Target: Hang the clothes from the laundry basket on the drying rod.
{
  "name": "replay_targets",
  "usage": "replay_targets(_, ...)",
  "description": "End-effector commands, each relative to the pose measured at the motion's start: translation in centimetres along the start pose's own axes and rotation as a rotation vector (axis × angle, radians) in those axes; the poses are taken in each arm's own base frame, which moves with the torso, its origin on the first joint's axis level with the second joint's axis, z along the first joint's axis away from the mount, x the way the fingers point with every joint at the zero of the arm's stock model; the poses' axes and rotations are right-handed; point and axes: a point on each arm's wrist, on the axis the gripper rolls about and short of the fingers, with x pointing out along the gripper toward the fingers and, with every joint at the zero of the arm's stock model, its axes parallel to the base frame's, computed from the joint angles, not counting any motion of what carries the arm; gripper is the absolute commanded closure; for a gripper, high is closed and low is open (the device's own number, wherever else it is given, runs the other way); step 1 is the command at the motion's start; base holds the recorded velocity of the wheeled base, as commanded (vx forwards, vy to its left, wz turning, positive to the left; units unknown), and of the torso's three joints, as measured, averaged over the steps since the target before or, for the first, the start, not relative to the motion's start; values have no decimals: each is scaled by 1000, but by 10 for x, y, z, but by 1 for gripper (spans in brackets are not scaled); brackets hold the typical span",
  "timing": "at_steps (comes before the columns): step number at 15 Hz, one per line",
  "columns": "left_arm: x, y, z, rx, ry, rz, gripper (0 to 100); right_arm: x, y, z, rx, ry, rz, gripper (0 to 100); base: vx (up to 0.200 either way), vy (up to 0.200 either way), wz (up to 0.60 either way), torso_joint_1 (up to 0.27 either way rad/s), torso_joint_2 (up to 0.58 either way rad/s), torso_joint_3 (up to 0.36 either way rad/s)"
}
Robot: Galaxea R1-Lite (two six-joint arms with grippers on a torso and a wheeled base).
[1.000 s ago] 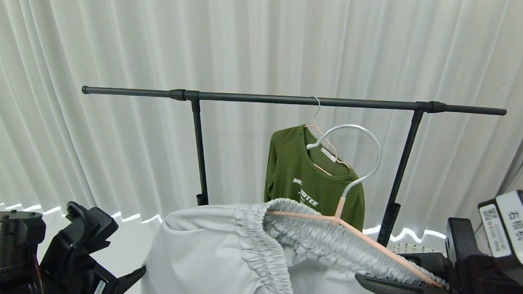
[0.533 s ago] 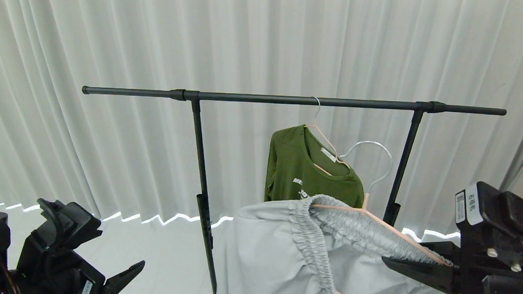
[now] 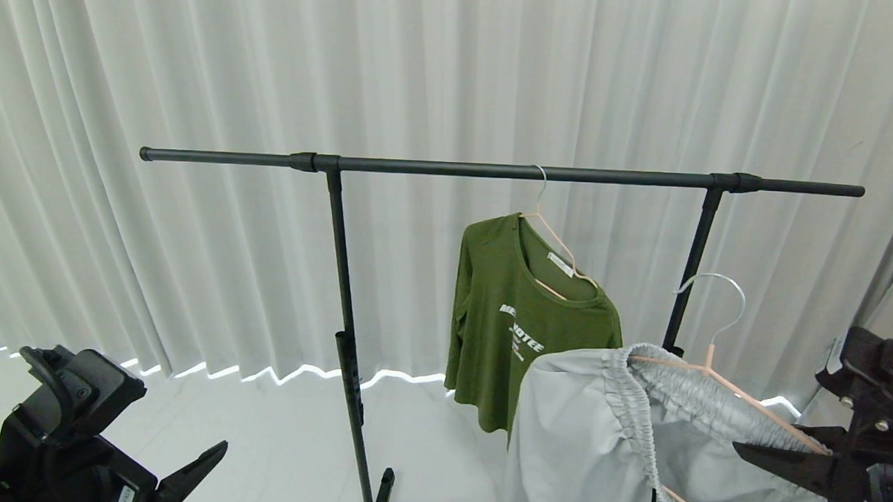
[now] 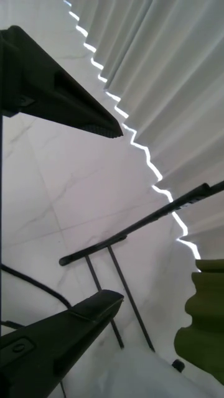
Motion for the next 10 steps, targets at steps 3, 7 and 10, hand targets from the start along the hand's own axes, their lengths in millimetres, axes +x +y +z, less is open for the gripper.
replay_targets(3,-7,0,2,10,-36,17,0,-3,0,-7,9,6,-9,100,0,-133,0,-2,2,2)
replay_targets(7,-9,-2,0,12,-37,16,0,-3,1,-11,11,12,-10,100,0,-200,0,3,0,4)
replay_targets(10,-8,-2,0,12,-36,14,0,-5,-2,-13,28,15,-38,100,0,-200,0,4,2,-1)
